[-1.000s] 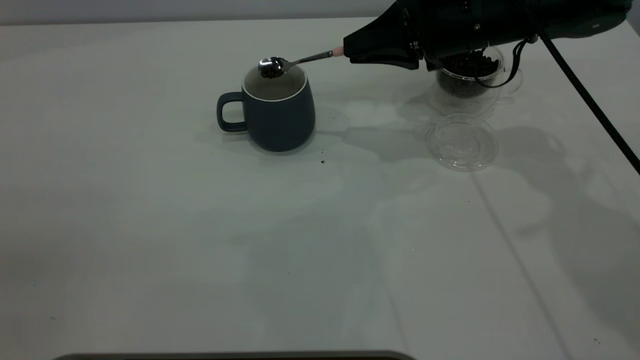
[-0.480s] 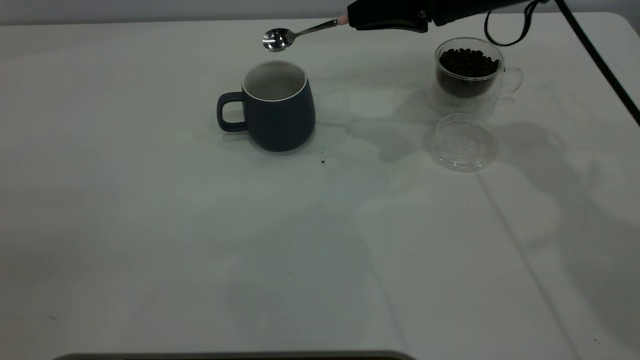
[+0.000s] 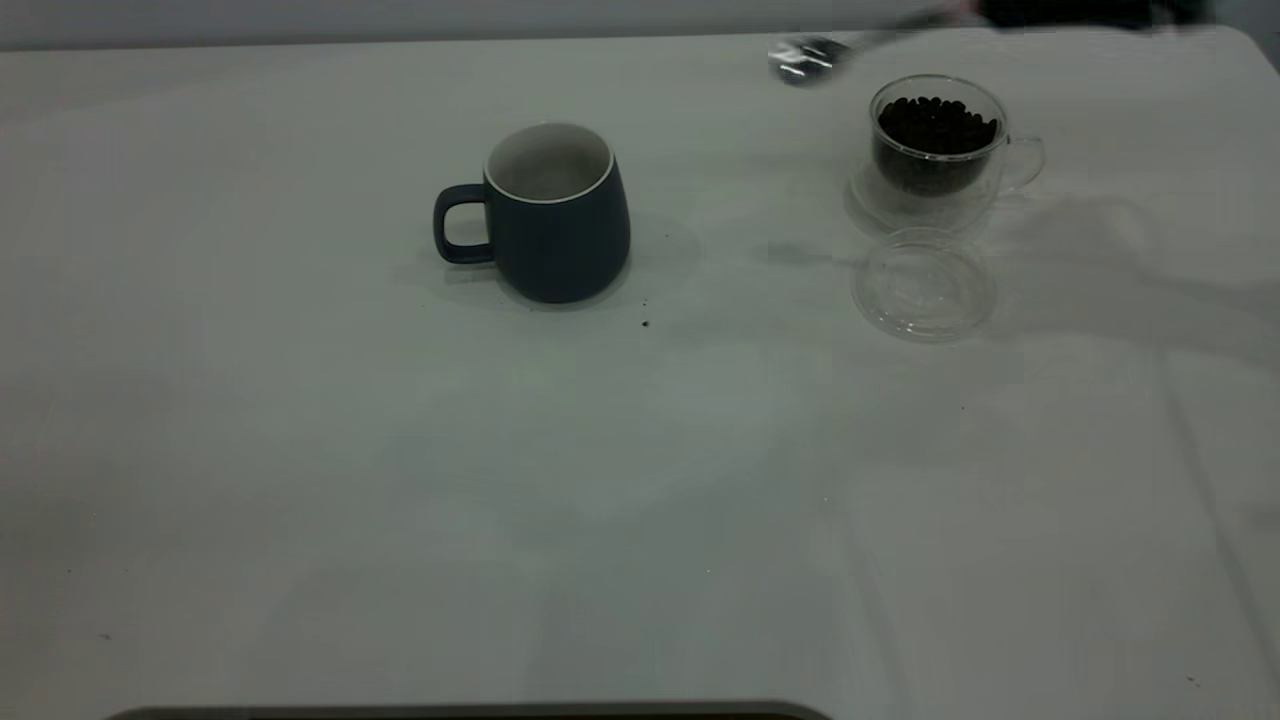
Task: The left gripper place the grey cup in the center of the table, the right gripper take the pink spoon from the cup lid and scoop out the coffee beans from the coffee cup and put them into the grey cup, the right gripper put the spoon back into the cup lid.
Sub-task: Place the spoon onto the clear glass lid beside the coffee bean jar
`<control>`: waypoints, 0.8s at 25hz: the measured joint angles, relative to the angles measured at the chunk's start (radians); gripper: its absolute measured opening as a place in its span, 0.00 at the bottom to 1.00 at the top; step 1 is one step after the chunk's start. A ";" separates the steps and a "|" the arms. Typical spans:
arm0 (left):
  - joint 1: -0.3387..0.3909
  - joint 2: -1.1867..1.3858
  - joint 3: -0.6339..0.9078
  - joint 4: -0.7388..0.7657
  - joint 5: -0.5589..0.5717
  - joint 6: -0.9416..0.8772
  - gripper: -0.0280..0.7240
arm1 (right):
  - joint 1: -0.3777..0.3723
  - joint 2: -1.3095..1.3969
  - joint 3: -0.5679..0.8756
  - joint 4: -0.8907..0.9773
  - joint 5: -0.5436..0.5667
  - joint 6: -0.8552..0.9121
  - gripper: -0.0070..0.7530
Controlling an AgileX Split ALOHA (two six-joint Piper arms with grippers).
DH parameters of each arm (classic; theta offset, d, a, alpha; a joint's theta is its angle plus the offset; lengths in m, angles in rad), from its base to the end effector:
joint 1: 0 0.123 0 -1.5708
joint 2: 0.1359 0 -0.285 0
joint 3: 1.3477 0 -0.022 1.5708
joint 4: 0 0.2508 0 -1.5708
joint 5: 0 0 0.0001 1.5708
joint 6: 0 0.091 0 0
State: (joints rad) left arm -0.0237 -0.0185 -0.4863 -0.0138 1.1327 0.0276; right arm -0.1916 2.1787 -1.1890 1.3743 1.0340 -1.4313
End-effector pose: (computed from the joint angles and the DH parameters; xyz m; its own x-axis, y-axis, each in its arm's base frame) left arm -0.0093 -0.0009 0.2677 -0.5137 0.0339 -0.8573 0.0456 0.9989 0.0122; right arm 0.3901 0.0025 0.1036 -0.8553 0.0400 -0.5166 -0.3890 0.6091 0.6912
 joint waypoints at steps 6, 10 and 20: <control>0.000 0.000 0.000 0.000 0.000 0.001 0.79 | -0.129 0.105 0.008 -0.070 0.037 0.025 0.14; 0.000 0.000 0.000 0.000 0.000 0.002 0.79 | -0.153 0.172 0.007 -0.063 0.038 0.027 0.14; 0.000 0.000 0.000 0.000 0.000 0.002 0.79 | -0.153 0.305 -0.023 -0.013 0.029 0.019 0.14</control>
State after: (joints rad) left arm -0.0237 -0.0185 -0.4863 -0.0138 1.1327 0.0298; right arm -0.3448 2.4836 -1.2118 1.3611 1.0630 -1.4123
